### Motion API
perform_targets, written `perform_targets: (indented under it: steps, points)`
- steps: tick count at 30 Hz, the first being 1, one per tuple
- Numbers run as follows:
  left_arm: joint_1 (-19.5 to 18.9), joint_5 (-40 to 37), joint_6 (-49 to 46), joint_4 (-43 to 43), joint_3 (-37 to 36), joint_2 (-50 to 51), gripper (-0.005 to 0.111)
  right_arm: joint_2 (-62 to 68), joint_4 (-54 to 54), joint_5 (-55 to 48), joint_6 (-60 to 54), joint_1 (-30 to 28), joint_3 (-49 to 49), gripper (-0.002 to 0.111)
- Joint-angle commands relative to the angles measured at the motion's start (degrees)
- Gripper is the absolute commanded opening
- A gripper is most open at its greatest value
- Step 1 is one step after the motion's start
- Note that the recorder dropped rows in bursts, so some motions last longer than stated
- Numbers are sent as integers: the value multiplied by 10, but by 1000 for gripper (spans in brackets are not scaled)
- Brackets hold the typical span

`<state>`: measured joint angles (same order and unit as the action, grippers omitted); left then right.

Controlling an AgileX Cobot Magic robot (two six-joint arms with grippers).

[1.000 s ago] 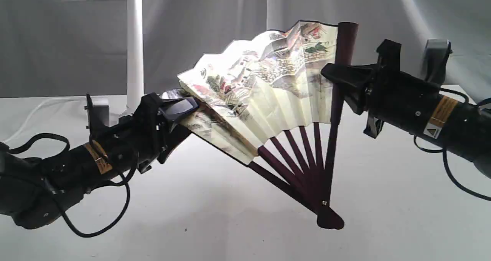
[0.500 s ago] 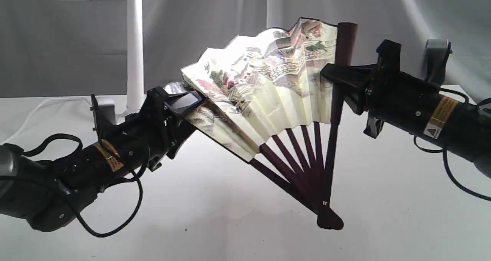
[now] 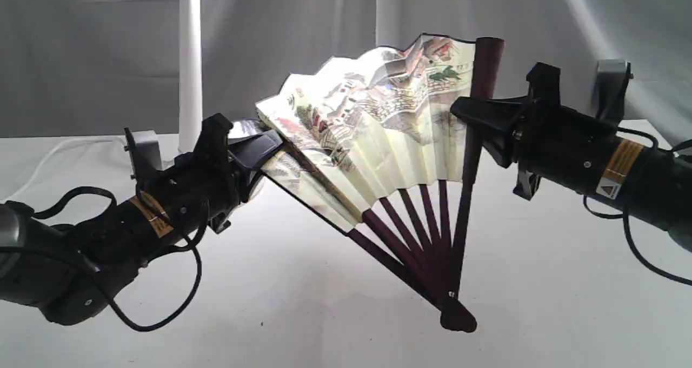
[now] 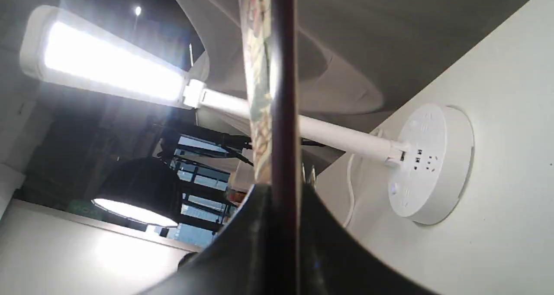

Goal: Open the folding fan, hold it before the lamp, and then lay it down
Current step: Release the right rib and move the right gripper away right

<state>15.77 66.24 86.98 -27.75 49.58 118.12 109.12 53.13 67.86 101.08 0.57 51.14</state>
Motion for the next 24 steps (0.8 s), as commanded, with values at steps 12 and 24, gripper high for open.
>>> perform_targets:
  steps: [12,24]
  points:
    - [2,-17,32,-10,0,0,0,-7,6,21,-2,0,0,15]
    - [2,37,101,-17,0,0,0,-7,6,21,-54,-5,0,81]
